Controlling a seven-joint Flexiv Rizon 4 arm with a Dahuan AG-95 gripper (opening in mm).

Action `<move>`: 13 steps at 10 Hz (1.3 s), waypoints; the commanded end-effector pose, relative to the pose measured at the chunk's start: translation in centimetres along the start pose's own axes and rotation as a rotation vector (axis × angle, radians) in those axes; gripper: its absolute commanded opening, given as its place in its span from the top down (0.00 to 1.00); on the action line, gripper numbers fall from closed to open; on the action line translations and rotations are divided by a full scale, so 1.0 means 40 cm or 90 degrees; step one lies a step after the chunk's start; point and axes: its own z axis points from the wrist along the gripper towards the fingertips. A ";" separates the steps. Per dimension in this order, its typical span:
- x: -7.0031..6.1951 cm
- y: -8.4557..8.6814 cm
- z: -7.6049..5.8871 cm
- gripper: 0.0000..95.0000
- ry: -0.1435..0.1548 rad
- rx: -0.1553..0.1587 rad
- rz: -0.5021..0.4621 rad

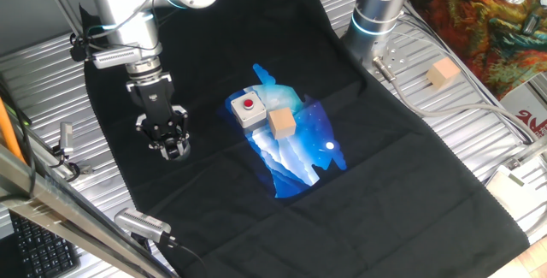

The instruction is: Screw the lid onto the jar

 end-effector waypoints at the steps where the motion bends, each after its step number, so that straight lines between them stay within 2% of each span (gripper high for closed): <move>1: 0.002 0.002 -0.006 1.00 -0.001 -0.002 0.000; 3: 0.004 0.004 -0.009 1.00 -0.002 -0.002 0.001; 8: 0.006 0.006 -0.014 1.00 -0.022 -0.003 0.003; 13: 0.008 0.007 -0.017 1.00 -0.026 -0.004 0.001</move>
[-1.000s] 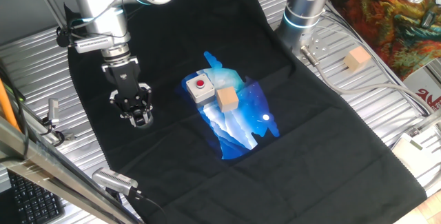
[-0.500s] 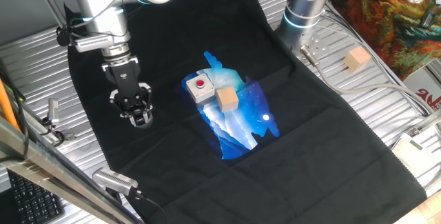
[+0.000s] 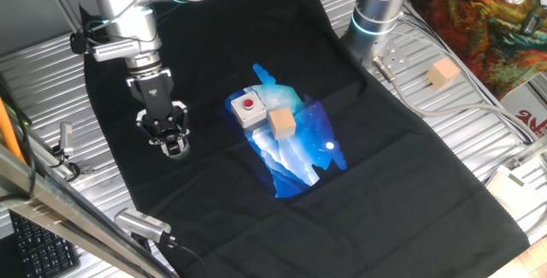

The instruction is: Screw the lid onto the jar

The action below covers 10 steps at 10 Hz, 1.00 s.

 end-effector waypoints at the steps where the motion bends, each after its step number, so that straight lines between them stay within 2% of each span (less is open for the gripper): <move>1: 0.002 0.000 0.000 1.00 0.000 0.000 -0.001; 10: 0.003 0.000 0.000 1.00 0.006 0.000 -0.007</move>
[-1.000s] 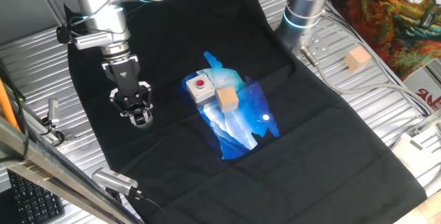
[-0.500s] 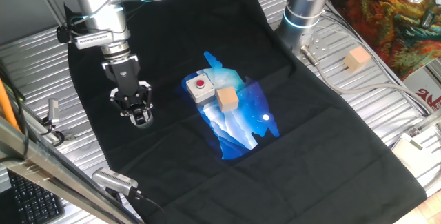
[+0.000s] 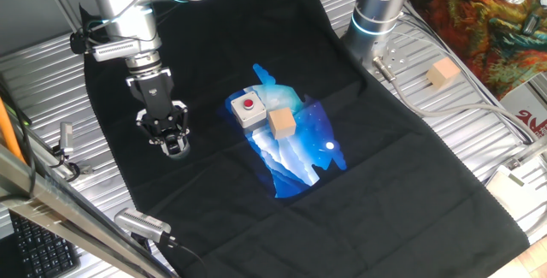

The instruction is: Screw the lid onto the jar

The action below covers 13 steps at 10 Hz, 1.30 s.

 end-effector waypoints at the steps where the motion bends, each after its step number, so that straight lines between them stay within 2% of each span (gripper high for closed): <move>1: 0.001 0.000 0.000 1.00 0.001 0.002 -0.003; 2: 0.001 0.000 0.000 0.80 0.001 0.003 -0.007; 3: 0.001 0.000 0.000 0.80 0.001 0.003 -0.008; 4: 0.001 0.000 0.000 0.60 0.002 0.003 -0.012; 9: 0.000 0.000 0.000 0.60 0.006 0.004 -0.014; 11: -0.008 0.002 -0.006 0.60 0.031 0.005 -0.005; 12: -0.019 0.005 -0.013 0.60 0.054 0.007 0.002; 13: -0.031 0.002 -0.018 0.60 0.061 0.006 0.006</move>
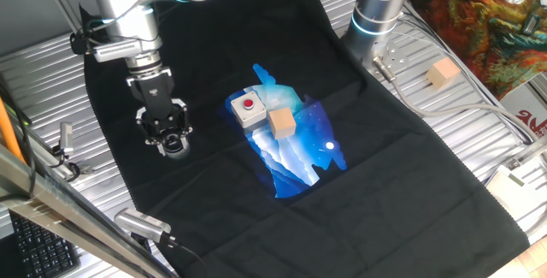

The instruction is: Screw the lid onto the jar

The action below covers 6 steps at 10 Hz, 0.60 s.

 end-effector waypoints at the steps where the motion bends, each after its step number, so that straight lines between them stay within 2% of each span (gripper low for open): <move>1: -0.024 -0.009 -0.008 0.60 0.025 0.001 0.009; 4: -0.066 -0.035 -0.011 0.60 0.044 -0.002 0.015; 6: -0.102 -0.049 -0.007 0.60 0.073 0.000 0.025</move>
